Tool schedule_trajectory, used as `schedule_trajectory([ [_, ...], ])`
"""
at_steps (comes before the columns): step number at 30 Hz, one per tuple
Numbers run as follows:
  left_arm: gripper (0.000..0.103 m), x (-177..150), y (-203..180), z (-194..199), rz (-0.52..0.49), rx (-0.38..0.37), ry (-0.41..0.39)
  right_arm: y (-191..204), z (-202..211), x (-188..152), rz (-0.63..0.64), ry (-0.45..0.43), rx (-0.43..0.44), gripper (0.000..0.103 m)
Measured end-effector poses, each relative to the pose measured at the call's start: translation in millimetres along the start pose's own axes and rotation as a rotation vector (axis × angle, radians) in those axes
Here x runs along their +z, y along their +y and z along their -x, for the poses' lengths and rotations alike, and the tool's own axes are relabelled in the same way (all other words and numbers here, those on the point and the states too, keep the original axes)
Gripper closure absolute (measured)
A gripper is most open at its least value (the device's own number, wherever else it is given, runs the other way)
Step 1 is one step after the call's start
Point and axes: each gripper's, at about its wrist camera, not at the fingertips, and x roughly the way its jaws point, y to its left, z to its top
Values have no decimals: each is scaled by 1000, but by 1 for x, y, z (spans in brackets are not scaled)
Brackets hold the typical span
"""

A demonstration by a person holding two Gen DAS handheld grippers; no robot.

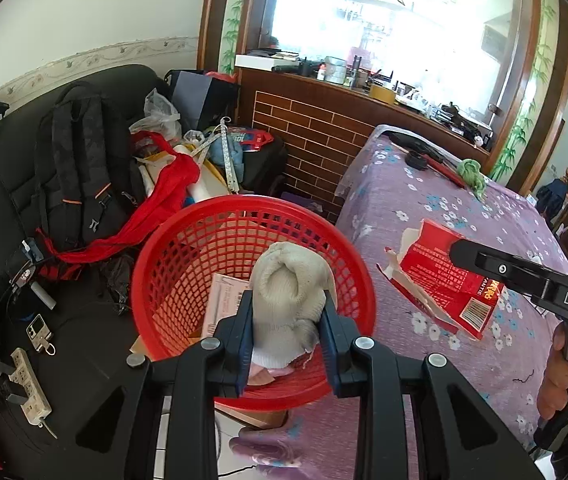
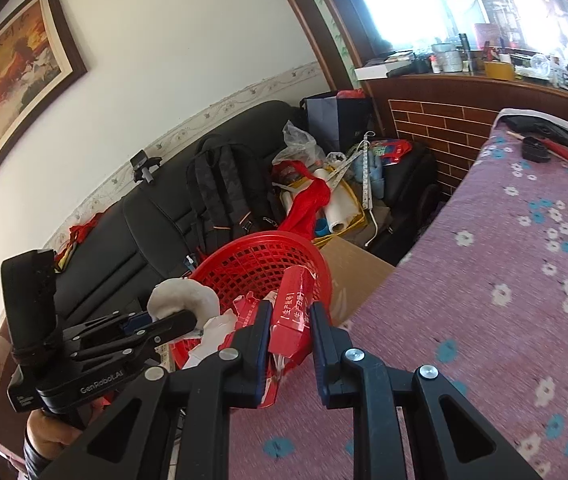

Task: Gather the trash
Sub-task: 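Open both grippers to drop the cloth ball and wrapper into the wastebasket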

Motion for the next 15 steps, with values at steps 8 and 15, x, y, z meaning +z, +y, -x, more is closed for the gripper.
schedule_trajectory([
  [8, 72, 5, 14, -16, -2, -20, 37, 4, -27, 5, -41, 16, 6, 83],
  [15, 71, 9, 24, -34, -6, -17, 76, 7, -47, 9, -68, 28, 13, 83],
])
